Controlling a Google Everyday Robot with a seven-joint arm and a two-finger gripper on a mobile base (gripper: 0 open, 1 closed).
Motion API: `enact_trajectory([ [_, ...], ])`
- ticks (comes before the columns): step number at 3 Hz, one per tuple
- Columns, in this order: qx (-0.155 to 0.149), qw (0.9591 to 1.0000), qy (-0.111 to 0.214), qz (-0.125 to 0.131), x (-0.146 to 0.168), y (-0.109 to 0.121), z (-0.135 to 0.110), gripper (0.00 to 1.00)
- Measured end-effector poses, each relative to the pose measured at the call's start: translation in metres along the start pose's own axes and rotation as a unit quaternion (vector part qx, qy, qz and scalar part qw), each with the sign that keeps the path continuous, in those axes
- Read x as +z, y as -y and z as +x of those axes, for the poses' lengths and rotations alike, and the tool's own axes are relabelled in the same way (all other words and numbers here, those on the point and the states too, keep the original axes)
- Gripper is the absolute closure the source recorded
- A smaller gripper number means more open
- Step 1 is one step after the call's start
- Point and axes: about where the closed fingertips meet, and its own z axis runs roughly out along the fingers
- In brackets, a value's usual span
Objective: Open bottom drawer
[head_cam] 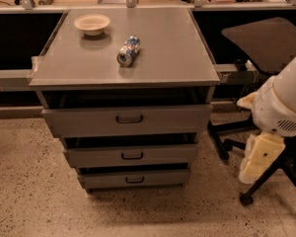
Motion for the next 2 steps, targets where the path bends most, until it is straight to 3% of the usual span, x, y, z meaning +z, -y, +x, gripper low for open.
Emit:
enact_trajectory([
  [1, 0.005, 0.9998, -0.013, -0.017, 0.0151, -0.0117, 0.0099, 0.0],
  [2, -0.014, 0.9994, -0.001, -0.031, 0.0099, -0.0123, 0.0067, 0.0],
])
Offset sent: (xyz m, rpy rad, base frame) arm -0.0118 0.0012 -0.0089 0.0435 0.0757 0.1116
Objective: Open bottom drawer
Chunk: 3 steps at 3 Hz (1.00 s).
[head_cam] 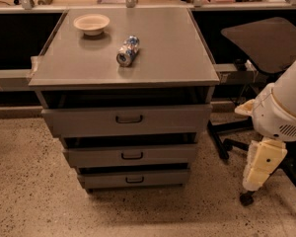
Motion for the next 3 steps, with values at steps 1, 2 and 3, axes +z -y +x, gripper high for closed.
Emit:
enact_trajectory([
  [1, -0.025, 0.9991, 0.028, -0.021, 0.03, -0.014, -0.008, 0.0],
  [2, -0.043, 0.9964, 0.054, -0.049, 0.112, -0.042, -0.013, 0.0],
  [3, -0.041, 0.9967, 0.057, -0.041, 0.143, -0.049, -0.011, 0.0],
])
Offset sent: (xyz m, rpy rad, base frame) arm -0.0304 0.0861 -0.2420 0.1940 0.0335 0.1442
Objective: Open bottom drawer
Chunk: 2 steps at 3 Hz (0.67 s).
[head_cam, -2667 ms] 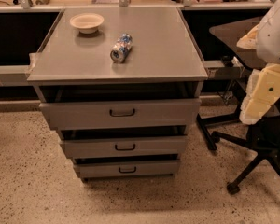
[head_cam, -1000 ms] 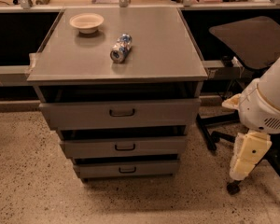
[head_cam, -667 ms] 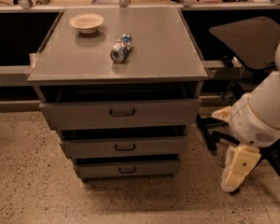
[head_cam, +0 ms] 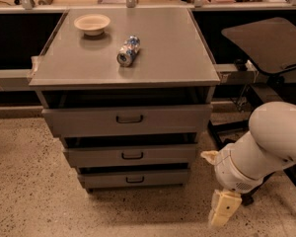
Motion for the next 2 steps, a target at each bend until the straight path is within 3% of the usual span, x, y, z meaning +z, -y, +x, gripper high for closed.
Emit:
enact_trajectory([
  [1, 0.0, 1.0, 0.0, 0.0, 0.0, 0.0, 0.0, 0.0],
  [2, -0.015, 0.9996, 0.01, 0.019, 0.012, 0.002, -0.007, 0.0],
])
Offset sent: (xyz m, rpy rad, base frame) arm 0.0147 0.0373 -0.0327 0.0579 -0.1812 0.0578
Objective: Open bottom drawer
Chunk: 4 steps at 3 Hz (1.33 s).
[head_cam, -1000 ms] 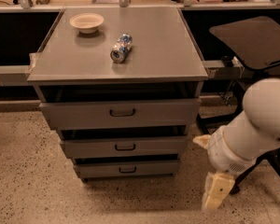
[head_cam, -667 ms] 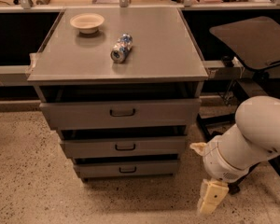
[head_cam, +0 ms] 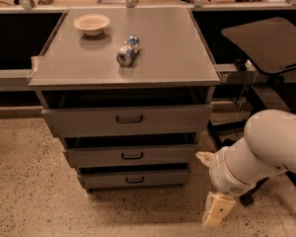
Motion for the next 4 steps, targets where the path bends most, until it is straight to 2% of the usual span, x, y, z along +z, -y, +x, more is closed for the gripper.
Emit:
enact_trajectory([
  [1, -0.006, 0.9999, 0.007, 0.004, 0.06, -0.003, 0.0, 0.0],
  [2, -0.002, 0.9987, 0.03, 0.04, 0.121, 0.012, 0.001, 0.0],
  [3, -0.002, 0.9991, 0.028, 0.03, 0.119, 0.009, -0.001, 0.0],
  [4, -0.01, 0.9999, 0.013, 0.006, 0.156, 0.023, 0.016, 0.0],
])
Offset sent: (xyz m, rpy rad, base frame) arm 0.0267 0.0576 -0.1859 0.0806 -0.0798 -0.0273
